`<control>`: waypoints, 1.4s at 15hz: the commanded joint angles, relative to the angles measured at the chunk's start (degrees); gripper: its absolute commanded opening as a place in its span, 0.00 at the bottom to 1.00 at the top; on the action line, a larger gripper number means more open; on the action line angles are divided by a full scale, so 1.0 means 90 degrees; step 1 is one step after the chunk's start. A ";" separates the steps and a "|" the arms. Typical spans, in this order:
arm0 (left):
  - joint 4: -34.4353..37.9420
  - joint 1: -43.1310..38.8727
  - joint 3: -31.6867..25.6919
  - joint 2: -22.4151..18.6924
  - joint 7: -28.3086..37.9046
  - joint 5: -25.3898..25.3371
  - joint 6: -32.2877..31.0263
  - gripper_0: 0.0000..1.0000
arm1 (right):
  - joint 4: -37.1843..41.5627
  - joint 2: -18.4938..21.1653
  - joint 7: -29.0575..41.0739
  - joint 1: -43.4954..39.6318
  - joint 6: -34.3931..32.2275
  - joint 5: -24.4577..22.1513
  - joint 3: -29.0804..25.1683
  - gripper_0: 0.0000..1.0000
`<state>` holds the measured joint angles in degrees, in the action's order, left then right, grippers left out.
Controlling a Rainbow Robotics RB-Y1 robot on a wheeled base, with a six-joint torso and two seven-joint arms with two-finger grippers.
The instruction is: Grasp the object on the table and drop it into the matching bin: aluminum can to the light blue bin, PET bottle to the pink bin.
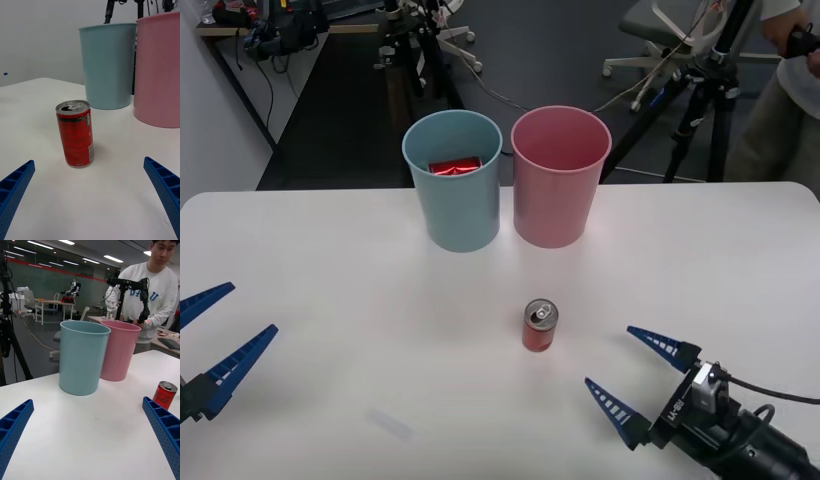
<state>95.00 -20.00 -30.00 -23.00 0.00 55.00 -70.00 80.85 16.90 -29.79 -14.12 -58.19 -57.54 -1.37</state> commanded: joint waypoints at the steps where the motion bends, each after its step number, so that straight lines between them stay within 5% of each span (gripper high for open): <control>1: 0.0000 0.0000 0.0000 0.0000 0.0000 0.0000 0.0000 1.00 | 0.0001 -0.0003 -0.0039 0.0114 0.0265 -0.0003 0.0319 1.00; 21: 0.0000 0.0000 0.0000 0.0000 0.0000 0.0000 0.0000 1.00 | 0.0001 -0.0305 -0.0235 0.0837 0.2316 -0.0023 0.1657 1.00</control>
<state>95.00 -20.00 -30.00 -23.00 0.00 55.00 -70.00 80.85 14.44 -31.91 -6.72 -38.01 -57.68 13.27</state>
